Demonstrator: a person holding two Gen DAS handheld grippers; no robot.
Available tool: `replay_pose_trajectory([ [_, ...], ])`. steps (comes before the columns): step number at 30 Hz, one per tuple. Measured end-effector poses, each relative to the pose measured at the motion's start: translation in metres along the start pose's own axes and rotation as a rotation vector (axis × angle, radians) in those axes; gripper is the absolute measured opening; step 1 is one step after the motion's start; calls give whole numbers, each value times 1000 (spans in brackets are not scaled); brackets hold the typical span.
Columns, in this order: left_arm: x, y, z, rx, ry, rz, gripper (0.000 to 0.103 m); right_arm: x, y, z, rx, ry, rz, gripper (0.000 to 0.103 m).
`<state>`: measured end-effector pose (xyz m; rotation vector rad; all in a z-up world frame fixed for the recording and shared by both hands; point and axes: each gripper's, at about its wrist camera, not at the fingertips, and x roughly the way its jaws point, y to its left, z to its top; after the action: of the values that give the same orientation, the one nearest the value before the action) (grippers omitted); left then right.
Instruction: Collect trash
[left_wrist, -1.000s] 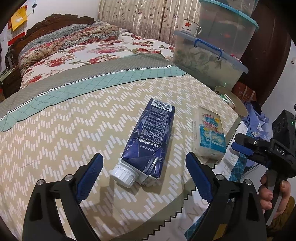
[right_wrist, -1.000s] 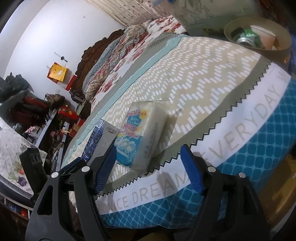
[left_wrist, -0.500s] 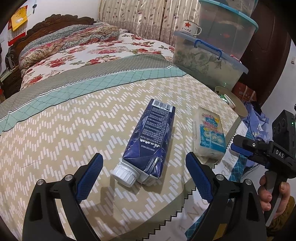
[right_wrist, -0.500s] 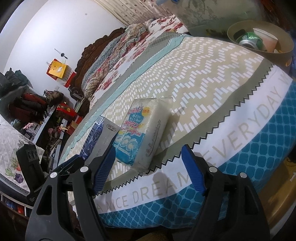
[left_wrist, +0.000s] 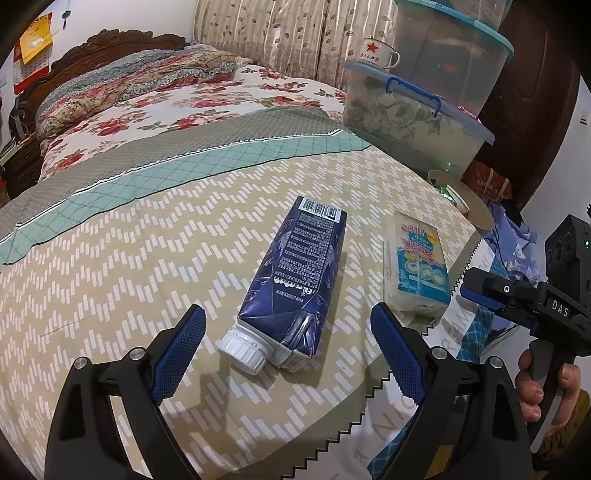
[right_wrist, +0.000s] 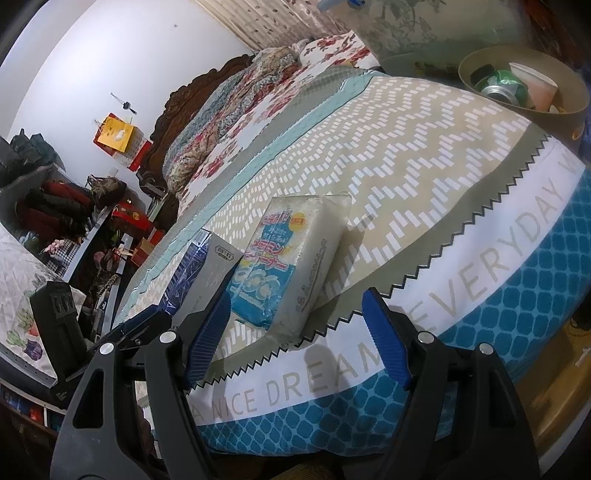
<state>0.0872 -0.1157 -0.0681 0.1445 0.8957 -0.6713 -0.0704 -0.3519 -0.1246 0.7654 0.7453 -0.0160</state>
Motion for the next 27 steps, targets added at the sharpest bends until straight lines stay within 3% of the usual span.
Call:
replay_pose_trajectory([
  [7, 10, -7, 3, 20, 10, -4, 82, 12, 27, 2, -85, -22, -57, 93],
  [9, 15, -7, 4, 19, 24, -4, 62, 22, 35, 2, -118, -10, -79, 94],
  [11, 19, -4, 4, 8, 38, -6, 50, 30, 39, 3, -142, 3, -98, 95],
  [12, 19, -2, 4, -3, 39, -16, 50, 34, 42, 2, -157, 11, -111, 95],
  [16, 18, 3, 3, -26, 36, -28, 49, 49, 49, 1, -233, 21, -187, 93],
  [18, 15, 6, 3, -33, 30, -30, 49, 48, 47, 0, -264, 0, -220, 76],
  [23, 9, 10, 4, -53, 12, -47, 49, 38, 35, 0, -261, -41, -236, 72],
  [25, 10, 11, 5, -61, 10, -40, 58, 32, 29, 1, -251, -50, -236, 72],
  [26, 10, 11, 6, -64, 8, -39, 73, 31, 26, 2, -245, -50, -236, 75],
  [27, 10, 11, 6, -65, 1, -34, 80, 29, 21, 3, -234, -51, -237, 78],
])
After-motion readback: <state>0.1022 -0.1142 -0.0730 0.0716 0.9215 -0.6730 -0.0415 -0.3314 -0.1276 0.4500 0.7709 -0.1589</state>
